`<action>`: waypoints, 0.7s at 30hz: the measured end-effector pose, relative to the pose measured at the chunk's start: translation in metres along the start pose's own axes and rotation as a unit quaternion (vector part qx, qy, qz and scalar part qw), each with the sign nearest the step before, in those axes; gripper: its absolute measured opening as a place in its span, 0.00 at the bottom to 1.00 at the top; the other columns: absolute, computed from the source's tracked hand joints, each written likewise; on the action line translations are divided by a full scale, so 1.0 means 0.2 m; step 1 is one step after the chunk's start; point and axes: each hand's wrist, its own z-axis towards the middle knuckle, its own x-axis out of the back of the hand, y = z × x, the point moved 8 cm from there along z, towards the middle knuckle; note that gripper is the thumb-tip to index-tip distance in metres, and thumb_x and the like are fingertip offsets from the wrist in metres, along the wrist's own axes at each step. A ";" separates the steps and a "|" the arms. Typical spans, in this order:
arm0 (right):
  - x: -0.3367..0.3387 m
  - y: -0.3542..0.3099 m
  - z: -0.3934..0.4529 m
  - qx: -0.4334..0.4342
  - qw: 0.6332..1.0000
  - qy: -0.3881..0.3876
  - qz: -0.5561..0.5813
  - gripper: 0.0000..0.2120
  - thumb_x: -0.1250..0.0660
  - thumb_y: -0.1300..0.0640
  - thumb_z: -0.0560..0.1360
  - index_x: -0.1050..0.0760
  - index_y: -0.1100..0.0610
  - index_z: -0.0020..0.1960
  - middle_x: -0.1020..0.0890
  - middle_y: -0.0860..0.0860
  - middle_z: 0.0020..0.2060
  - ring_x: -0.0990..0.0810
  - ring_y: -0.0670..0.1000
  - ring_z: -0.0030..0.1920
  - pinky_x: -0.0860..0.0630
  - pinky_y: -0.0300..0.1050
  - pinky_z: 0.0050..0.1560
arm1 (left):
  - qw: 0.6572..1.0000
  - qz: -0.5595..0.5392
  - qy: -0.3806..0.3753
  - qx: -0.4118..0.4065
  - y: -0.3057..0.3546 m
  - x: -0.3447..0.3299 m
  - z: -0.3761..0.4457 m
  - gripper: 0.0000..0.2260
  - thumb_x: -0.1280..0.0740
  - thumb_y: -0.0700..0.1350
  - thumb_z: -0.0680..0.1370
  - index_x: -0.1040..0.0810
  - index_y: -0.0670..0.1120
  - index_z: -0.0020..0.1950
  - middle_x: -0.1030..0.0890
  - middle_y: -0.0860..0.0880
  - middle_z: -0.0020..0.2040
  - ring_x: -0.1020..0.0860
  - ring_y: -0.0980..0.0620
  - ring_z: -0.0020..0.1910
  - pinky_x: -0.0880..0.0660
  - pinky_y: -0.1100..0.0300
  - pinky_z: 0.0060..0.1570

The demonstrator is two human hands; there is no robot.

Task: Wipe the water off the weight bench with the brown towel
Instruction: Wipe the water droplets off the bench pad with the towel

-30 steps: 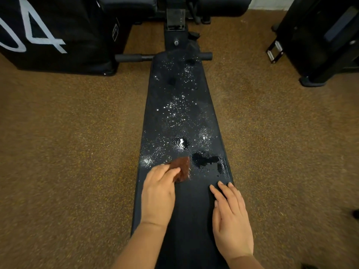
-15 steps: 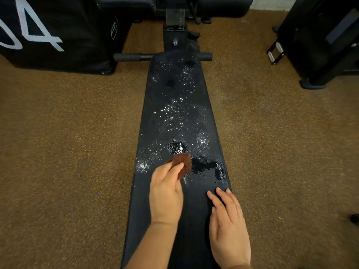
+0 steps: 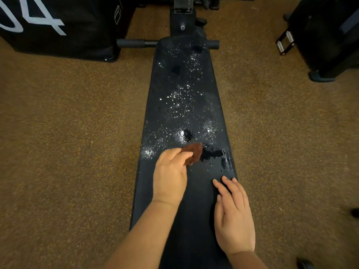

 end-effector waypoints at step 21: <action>0.02 -0.02 0.01 0.013 1.000 0.015 -0.008 0.18 0.46 0.58 0.79 0.26 0.59 0.66 0.26 0.56 0.65 0.34 0.58 0.70 0.41 0.50 0.73 | 0.995 0.036 -0.035 -0.081 0.01 0.13 -0.40 0.14 0.41 0.39 0.72 0.17 0.47 0.50 0.19 0.47 0.48 0.24 0.47 0.47 0.27 0.54 0.51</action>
